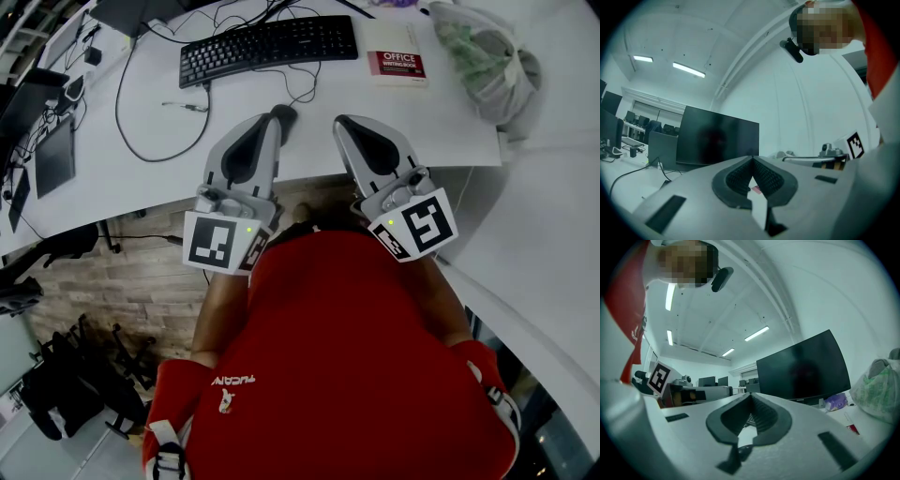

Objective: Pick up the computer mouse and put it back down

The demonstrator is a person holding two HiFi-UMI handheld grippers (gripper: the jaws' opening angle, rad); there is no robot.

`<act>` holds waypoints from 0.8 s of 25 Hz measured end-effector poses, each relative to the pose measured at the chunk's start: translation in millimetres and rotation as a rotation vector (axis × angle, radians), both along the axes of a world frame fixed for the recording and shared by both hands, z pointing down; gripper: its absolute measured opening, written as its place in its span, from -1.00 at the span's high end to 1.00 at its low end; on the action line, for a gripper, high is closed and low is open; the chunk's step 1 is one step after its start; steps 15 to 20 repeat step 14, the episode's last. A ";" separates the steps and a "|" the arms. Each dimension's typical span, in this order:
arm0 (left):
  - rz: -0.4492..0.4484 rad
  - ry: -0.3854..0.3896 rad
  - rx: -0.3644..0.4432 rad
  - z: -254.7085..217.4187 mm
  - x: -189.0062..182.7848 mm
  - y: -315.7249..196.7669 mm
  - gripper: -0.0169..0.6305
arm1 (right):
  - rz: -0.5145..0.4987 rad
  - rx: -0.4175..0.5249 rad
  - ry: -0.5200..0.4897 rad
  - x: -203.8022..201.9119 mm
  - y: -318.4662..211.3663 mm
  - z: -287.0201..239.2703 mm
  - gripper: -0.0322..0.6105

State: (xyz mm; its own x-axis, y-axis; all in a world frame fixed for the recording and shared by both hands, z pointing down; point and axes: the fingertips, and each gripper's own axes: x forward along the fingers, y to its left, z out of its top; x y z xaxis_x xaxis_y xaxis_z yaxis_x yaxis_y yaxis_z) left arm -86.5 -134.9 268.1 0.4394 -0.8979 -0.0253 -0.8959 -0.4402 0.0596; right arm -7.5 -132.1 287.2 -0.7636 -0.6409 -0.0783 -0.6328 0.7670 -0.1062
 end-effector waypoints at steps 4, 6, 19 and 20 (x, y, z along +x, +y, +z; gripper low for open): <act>0.004 0.001 -0.008 2.2 0.4 -1.1 0.92 | 0.005 -0.006 -0.001 1.2 -1.1 2.0 0.89; 0.004 0.001 -0.009 2.9 0.7 -1.3 0.92 | 0.006 -0.008 -0.002 1.7 -1.3 2.7 0.89; 0.009 -0.001 -0.008 2.4 1.7 -2.1 0.92 | 0.005 -0.010 -0.002 1.5 -1.6 3.3 0.89; 0.009 -0.001 -0.008 2.4 1.7 -2.1 0.92 | 0.005 -0.010 -0.002 1.5 -1.6 3.3 0.89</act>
